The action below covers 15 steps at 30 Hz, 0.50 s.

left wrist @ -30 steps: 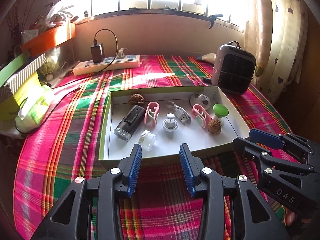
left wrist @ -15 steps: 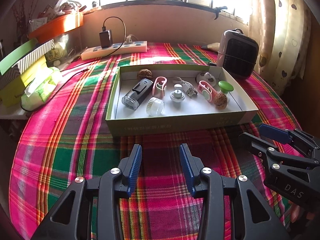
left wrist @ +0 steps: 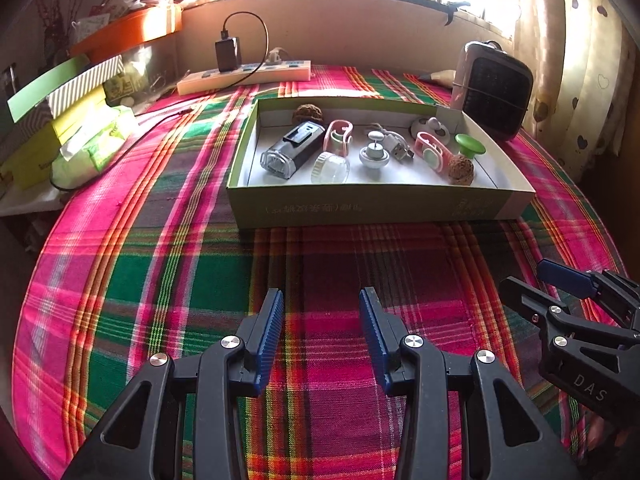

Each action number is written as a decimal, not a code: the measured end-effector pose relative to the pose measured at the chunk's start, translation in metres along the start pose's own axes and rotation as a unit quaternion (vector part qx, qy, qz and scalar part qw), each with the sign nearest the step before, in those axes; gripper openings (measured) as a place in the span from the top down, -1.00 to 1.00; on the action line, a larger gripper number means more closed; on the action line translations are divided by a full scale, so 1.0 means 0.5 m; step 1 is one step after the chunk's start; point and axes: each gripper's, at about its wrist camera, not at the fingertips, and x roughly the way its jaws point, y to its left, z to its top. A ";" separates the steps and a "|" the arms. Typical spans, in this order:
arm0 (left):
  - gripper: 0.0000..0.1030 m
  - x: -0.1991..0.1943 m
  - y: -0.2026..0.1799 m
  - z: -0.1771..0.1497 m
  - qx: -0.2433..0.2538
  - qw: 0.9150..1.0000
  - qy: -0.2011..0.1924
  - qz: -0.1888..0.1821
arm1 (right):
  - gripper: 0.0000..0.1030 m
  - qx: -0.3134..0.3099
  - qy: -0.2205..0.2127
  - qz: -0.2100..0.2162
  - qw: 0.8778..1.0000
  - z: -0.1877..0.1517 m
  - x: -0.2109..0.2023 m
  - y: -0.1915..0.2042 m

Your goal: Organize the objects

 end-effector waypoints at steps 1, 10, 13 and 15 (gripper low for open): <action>0.26 -0.003 -0.003 -0.002 0.003 1.000 -0.004 0.005 | -0.05 -0.002 0.000 -0.003 1.000 -0.002 0.000 0.001; 0.24 -0.006 -0.014 -0.008 0.003 1.000 -0.004 0.019 | -0.07 0.000 -0.003 -0.027 1.000 -0.011 -0.004 0.003; 0.22 -0.006 -0.017 -0.009 0.003 1.000 -0.004 0.022 | -0.42 -0.004 0.002 -0.028 1.000 -0.018 -0.004 0.010; 0.22 -0.005 -0.016 -0.009 0.003 1.000 -0.004 0.022 | -0.46 -0.009 0.004 -0.033 0.999 -0.021 -0.005 0.016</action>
